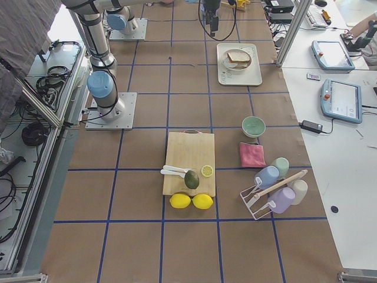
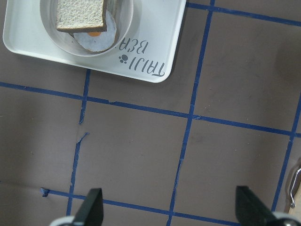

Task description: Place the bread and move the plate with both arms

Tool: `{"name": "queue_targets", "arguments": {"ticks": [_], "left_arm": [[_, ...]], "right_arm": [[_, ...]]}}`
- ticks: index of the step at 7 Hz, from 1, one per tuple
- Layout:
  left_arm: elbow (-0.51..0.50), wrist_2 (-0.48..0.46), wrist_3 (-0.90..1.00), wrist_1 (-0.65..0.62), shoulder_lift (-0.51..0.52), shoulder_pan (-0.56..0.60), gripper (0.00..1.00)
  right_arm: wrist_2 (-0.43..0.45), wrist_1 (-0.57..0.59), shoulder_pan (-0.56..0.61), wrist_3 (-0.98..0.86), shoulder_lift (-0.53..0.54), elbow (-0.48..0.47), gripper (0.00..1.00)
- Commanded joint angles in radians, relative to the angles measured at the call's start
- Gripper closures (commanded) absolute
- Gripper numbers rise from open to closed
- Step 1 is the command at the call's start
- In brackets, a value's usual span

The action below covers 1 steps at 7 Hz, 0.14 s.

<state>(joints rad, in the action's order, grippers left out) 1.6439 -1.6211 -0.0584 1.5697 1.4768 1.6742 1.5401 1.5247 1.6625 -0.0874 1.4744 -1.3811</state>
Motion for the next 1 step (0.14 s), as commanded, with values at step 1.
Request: {"name": "queue_targets", "arguments": {"ticks": [1], "left_arm": [[0.002, 0.000, 0.028, -0.011, -0.004, -0.008, 0.00]], "right_arm": [[0.000, -0.003, -0.003, 0.000, 0.001, 0.001, 0.00]]}}
